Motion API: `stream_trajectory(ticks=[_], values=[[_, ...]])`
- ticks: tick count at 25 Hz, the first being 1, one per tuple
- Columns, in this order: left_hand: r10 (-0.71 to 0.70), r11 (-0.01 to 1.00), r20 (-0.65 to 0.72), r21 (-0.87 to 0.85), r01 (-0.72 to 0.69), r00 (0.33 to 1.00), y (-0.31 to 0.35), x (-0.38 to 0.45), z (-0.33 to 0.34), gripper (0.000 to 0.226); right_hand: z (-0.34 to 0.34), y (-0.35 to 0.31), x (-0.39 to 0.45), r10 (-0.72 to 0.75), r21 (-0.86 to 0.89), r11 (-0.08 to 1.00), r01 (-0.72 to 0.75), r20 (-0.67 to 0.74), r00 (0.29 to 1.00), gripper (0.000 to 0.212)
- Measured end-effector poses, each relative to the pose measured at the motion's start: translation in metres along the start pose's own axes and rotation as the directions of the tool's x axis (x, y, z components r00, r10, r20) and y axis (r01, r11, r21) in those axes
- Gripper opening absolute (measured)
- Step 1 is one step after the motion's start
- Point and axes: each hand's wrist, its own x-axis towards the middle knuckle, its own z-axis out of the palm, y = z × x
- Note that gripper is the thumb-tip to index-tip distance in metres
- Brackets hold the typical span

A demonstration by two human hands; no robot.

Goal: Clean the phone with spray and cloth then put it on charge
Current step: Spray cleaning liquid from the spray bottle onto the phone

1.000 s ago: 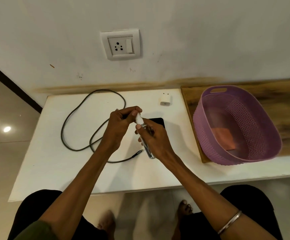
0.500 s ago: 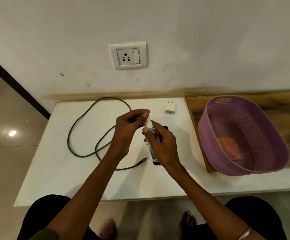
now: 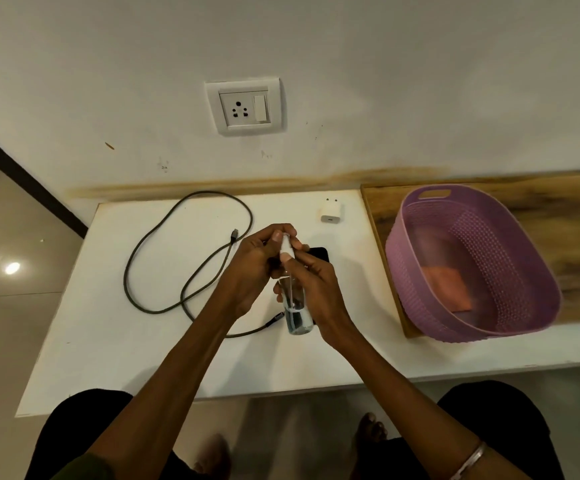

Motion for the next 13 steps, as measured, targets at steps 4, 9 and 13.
stream_trajectory(ticks=[4, 9, 13], values=[[0.072, 0.99, -0.089, 0.125, -0.06, 0.993, 0.001, 0.0, 0.005, 0.027, 0.003, 0.001, -0.003, -0.035, -0.01, 0.999, 0.034, -0.08, 0.996, 0.01], [0.139, 0.985, -0.227, 0.131, -0.112, 0.964, 0.012, -0.001, -0.002, 0.035, 0.007, -0.001, -0.001, -0.092, -0.083, 0.993, 0.085, -0.085, 0.992, 0.01], [0.09, 0.99, -0.175, 0.127, -0.068, 0.981, 0.011, 0.0, -0.008, 0.028, 0.007, -0.002, -0.001, -0.104, -0.064, 0.993, 0.101, -0.04, 0.994, 0.011]])
